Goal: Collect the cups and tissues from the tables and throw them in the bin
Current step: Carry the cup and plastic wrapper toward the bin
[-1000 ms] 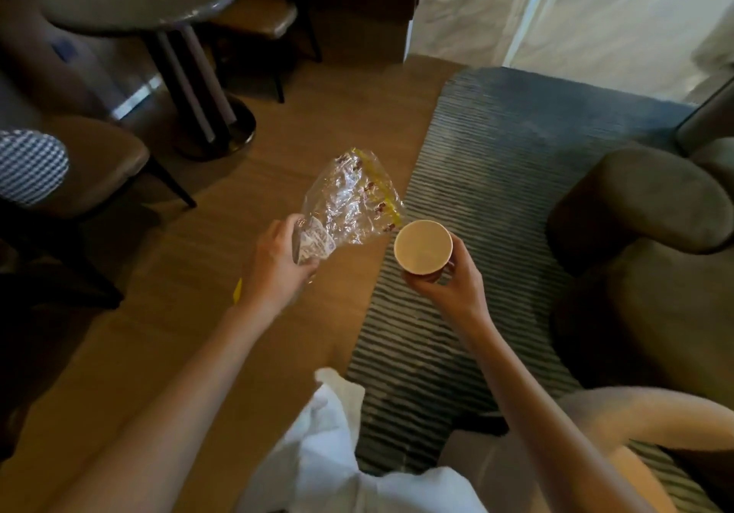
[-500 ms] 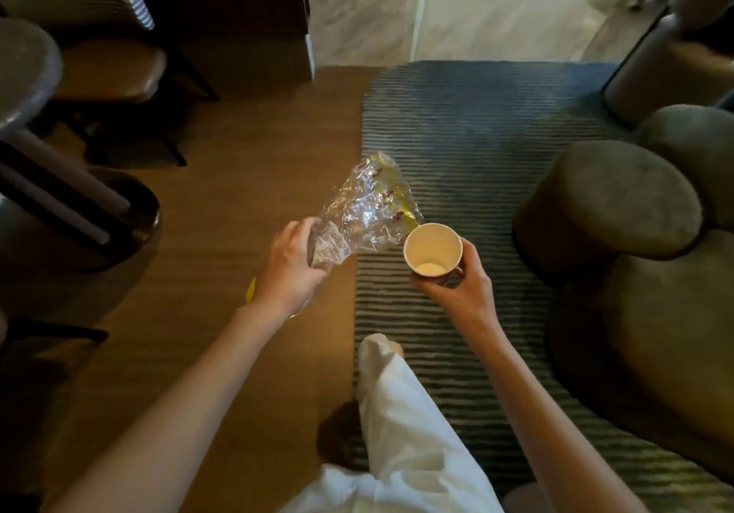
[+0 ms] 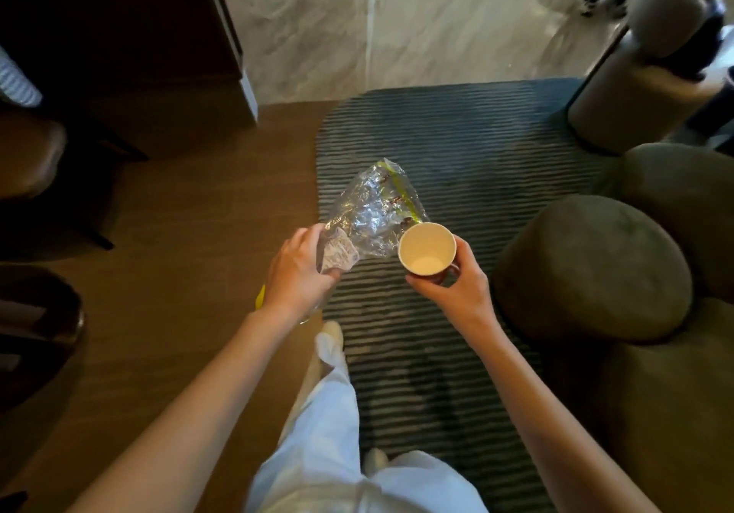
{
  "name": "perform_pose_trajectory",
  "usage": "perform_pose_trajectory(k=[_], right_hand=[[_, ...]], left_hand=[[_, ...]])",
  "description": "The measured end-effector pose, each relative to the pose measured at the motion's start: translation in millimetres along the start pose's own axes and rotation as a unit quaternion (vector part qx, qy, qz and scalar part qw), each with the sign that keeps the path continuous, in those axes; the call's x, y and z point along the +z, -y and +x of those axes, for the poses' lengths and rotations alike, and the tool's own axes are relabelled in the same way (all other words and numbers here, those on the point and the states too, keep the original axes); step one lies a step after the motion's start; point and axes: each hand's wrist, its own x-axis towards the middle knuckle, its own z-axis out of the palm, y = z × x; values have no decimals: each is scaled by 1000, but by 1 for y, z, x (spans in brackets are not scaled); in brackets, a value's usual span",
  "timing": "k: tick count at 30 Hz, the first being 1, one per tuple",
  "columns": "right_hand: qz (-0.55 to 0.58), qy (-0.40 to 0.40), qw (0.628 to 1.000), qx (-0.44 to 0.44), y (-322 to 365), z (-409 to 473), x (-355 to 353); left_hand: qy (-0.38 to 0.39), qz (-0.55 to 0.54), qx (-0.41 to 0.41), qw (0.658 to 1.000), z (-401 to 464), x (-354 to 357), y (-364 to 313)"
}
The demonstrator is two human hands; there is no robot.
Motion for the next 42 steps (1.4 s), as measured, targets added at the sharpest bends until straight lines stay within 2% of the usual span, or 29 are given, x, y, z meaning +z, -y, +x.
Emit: perform_pose_trajectory(k=[14, 22, 32, 37, 42], right_hand=[[36, -111, 993, 24, 11, 332, -5], [28, -115, 993, 9, -13, 526, -47], [41, -113, 992, 39, -23, 752, -108], [30, -115, 992, 51, -45, 888, -127], [24, -160, 984, 78, -44, 1008, -168]], left_hand=[[64, 18, 67, 996, 378, -4, -11], [75, 23, 70, 994, 570, 30, -51], [71, -11, 64, 995, 794, 68, -114], [75, -26, 51, 996, 942, 104, -122], [111, 7, 72, 991, 1096, 123, -160]])
